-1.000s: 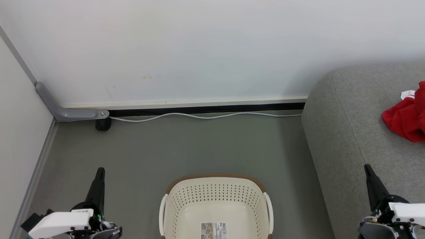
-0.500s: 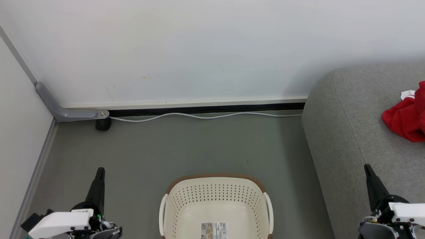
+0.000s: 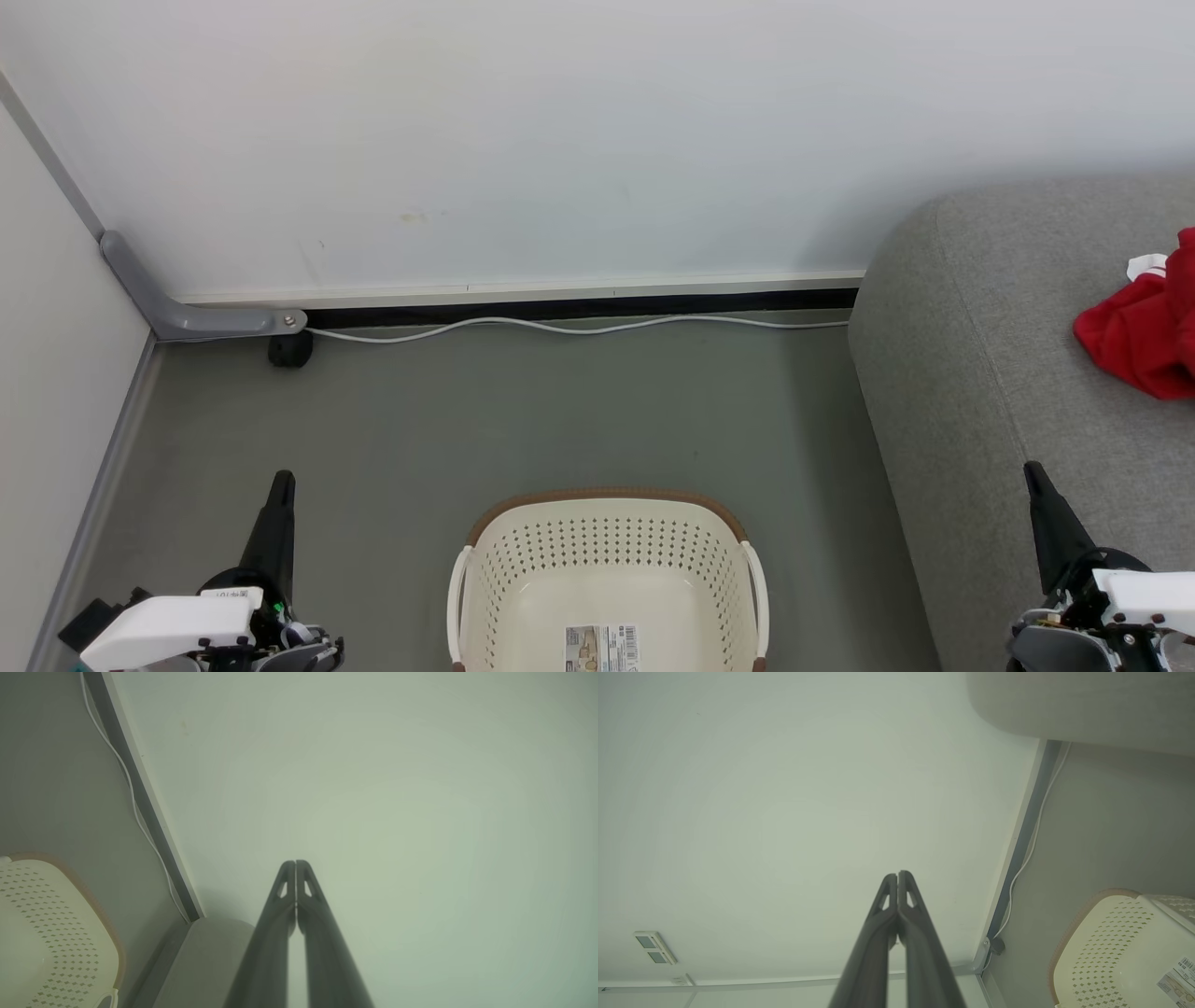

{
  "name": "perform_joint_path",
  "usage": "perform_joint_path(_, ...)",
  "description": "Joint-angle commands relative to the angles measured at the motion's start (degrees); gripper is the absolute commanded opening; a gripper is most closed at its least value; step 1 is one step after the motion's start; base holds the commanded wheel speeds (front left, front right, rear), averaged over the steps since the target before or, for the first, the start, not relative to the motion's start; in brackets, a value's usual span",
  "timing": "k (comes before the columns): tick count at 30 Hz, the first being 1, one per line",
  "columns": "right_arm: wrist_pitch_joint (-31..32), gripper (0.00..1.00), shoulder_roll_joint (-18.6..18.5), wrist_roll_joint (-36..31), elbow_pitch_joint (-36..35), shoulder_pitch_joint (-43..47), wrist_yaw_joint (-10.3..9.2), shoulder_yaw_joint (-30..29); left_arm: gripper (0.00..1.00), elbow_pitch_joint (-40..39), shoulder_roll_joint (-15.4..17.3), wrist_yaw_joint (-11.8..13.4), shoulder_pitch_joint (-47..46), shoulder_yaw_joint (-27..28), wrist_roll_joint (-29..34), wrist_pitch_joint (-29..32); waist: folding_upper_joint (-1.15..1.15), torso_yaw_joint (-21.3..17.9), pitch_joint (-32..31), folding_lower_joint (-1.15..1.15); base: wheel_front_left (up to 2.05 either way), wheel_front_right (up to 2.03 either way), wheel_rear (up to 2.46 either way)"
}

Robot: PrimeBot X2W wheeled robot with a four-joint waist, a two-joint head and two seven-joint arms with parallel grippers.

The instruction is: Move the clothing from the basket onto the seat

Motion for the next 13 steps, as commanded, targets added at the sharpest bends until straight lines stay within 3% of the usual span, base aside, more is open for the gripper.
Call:
perform_joint_path(1,0.4,0.0,-0.9,0.7,-1.8,-2.1,0.25,1.0,0.0,-1.7,1.0,-0.4,-3.3,1.9,-0.2,0.4,0.0,0.0,0.0,0.0,0.0,0.0,0.0)
perform_joint_path(13,0.4,0.0,-0.9,0.7,-1.8,-2.1,0.25,1.0,0.0,-1.7,1.0,-0.4,-3.3,1.9,-0.2,0.4,0.0,0.0,0.0,0.0,0.0,0.0,0.0)
